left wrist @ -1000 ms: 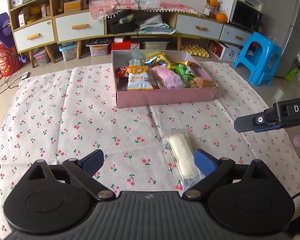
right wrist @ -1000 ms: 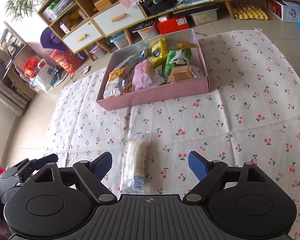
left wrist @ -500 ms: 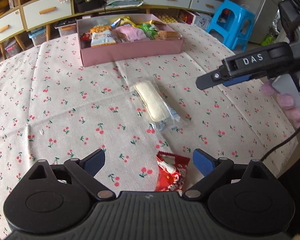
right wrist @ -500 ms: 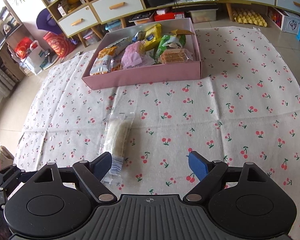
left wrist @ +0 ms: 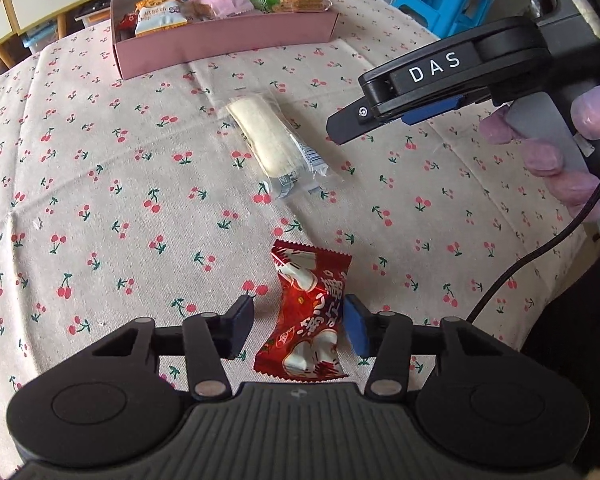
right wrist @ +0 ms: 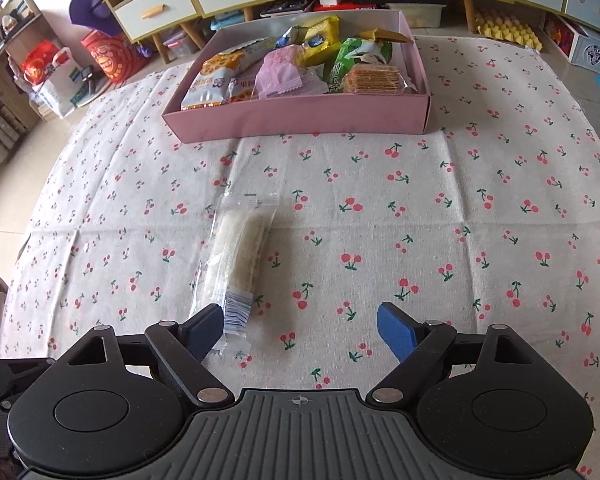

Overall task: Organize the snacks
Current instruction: 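Grasp the red candy packet with the left tool while the right tool grasps the clear rice-cake packet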

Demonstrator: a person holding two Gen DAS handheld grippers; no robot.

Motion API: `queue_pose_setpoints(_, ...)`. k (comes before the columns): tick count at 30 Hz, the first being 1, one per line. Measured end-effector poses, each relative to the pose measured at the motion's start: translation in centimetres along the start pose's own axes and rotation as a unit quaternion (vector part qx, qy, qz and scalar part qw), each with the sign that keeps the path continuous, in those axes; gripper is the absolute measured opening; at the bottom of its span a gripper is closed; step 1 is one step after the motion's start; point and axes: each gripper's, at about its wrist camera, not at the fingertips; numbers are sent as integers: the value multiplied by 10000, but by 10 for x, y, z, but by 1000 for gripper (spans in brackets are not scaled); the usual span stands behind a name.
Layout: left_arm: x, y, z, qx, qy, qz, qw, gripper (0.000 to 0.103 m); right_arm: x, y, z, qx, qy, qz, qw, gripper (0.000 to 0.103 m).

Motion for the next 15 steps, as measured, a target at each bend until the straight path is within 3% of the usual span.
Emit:
queue_pose_setpoints(1,0,0,-1,23,0,-4,10000,34,0,1,-2,13,-24,-13,10000,86)
queue_pose_setpoints(2,0,0,-1,33,-5,-8,10000,32,-1,3,-4,29,-48,-26,10000,86)
queue_pose_setpoints(15,-5,-5,-23,-648,-536,225,9962,31,-5,19,-23,232,-128,-70,9996,86)
Point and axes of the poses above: each gripper's, at about its wrist camera, not at the fingertips, and y roughly the way its jaws point, z to its right, x to its underside, and after that the axes turned 15 degrees about -z, right-handed
